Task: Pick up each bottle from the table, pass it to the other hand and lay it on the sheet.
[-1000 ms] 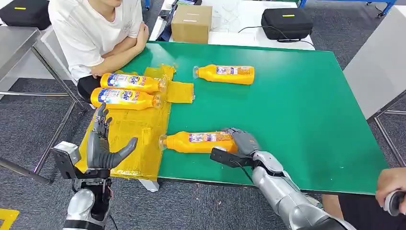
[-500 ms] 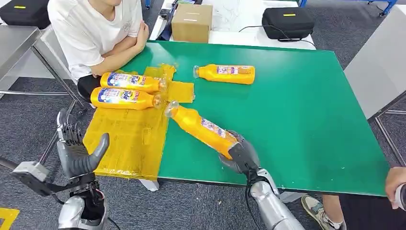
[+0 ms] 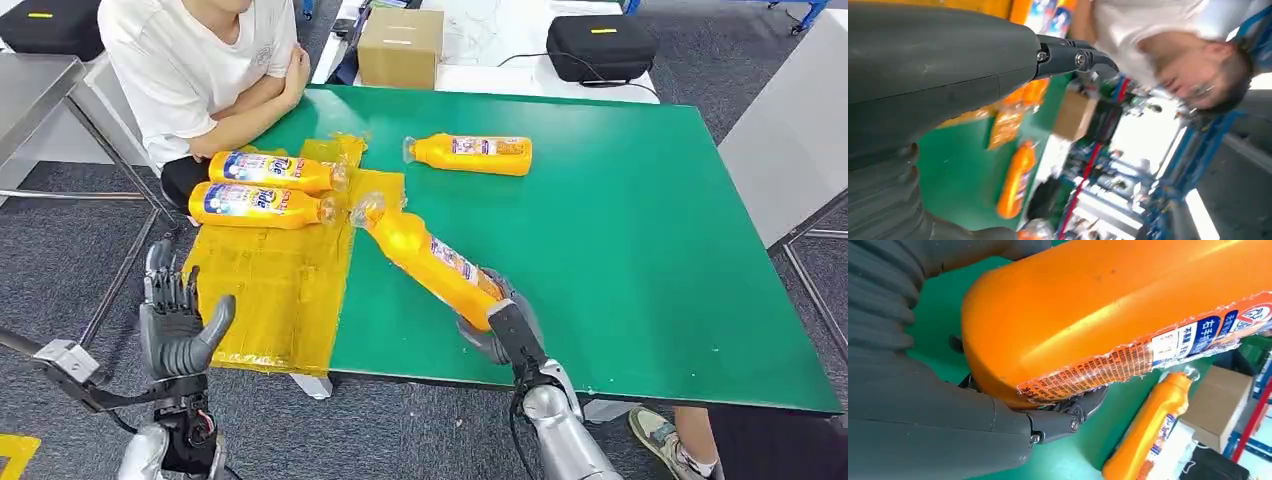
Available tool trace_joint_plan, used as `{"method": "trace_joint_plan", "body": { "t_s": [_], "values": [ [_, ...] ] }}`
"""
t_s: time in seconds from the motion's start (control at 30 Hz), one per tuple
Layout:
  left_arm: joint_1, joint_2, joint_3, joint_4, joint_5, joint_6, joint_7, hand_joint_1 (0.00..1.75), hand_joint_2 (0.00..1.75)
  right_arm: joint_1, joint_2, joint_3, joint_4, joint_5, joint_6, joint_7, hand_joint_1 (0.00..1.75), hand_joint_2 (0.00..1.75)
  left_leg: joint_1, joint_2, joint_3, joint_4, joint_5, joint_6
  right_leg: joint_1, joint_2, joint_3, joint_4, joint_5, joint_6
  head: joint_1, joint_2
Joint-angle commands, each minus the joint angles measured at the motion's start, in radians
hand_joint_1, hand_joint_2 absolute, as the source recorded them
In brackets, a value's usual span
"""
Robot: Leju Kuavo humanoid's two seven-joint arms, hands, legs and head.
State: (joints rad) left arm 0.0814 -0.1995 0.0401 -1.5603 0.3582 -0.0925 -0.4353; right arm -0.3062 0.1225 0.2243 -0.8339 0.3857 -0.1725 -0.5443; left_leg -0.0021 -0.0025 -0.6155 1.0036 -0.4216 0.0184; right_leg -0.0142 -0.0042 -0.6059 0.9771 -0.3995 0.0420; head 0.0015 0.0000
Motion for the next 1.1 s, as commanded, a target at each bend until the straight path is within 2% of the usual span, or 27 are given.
{"method": "trace_joint_plan", "body": {
  "t_s": [0.03,0.1,0.3,0.5,0.53,0.57,0.7,0.87,0.93,1.1],
  "values": [
    [-0.038,0.025,-0.110,0.238,-0.019,-0.187,0.037,0.00,1.75,0.013,0.039,0.020,-0.107,-0.043,0.048,-0.025,1.75,1.75,0.000,0.000,0.004,-0.001,-0.001,-0.001,0.000,0.000,0.004,0.000,-0.002,-0.001,0.000,0.000],
    [-0.048,0.020,-0.164,0.263,-0.033,-0.232,0.054,0.00,1.75,0.026,0.059,0.049,-0.139,-0.058,0.070,-0.034,1.75,1.75,0.000,0.000,0.002,-0.001,-0.001,-0.001,0.000,0.000,0.002,0.000,-0.001,-0.001,0.000,0.000],
    [-0.086,-0.008,-0.258,0.269,-0.047,-0.248,0.058,0.00,1.75,0.045,0.109,0.143,-0.143,-0.069,0.084,-0.035,1.75,1.75,0.001,-0.001,0.003,0.000,-0.002,-0.002,0.001,-0.001,0.003,0.000,-0.002,-0.002,0.000,0.000],
    [-0.084,-0.003,-0.258,0.262,-0.043,-0.246,0.061,0.00,1.75,0.042,0.107,0.147,-0.138,-0.073,0.080,-0.036,1.75,1.75,0.000,0.000,0.002,0.000,-0.001,-0.001,0.000,0.000,0.002,0.000,-0.001,-0.001,0.000,0.000],
    [-0.082,0.000,-0.260,0.261,-0.039,-0.246,0.064,0.00,1.75,0.042,0.105,0.147,-0.138,-0.079,0.082,-0.037,1.75,1.75,0.002,0.000,0.007,0.001,-0.005,-0.002,0.002,0.001,0.007,0.001,-0.004,-0.003,0.000,0.000],
    [-0.081,0.001,-0.264,0.258,-0.040,-0.247,0.066,0.00,1.75,0.043,0.111,0.153,-0.135,-0.081,0.084,-0.037,1.75,1.75,0.001,0.000,0.002,0.000,-0.001,-0.001,0.001,0.000,0.002,-0.001,-0.001,-0.001,0.000,0.000],
    [-0.069,-0.001,-0.287,0.189,-0.072,-0.195,0.049,0.00,1.75,0.024,0.121,0.261,-0.067,-0.013,0.067,-0.040,1.75,1.75,0.001,0.002,0.005,-0.001,-0.003,-0.002,0.001,0.002,0.005,-0.001,-0.002,-0.002,0.000,0.000],
    [-0.083,0.000,-0.318,0.128,-0.037,-0.159,0.067,0.00,1.75,0.007,0.137,0.367,0.045,0.074,-0.006,-0.053,1.75,1.75,0.001,0.001,0.002,-0.001,-0.002,-0.001,0.001,0.001,0.002,-0.001,-0.001,-0.002,0.000,0.000],
    [-0.083,0.007,-0.332,0.138,0.022,-0.181,0.114,0.00,1.75,-0.010,0.147,0.391,0.074,0.074,-0.003,-0.060,1.75,1.75,0.002,0.001,0.002,0.000,-0.002,-0.001,0.002,0.001,0.002,-0.001,-0.001,-0.002,0.000,0.000],
    [-0.107,0.017,-0.342,0.166,-0.019,-0.150,0.080,0.00,1.75,-0.047,0.160,0.468,0.122,0.126,0.007,-0.037,1.75,1.75,0.001,0.002,0.003,-0.001,-0.002,-0.001,0.001,0.002,0.002,-0.001,-0.001,-0.002,0.000,0.000]
  ]
}}
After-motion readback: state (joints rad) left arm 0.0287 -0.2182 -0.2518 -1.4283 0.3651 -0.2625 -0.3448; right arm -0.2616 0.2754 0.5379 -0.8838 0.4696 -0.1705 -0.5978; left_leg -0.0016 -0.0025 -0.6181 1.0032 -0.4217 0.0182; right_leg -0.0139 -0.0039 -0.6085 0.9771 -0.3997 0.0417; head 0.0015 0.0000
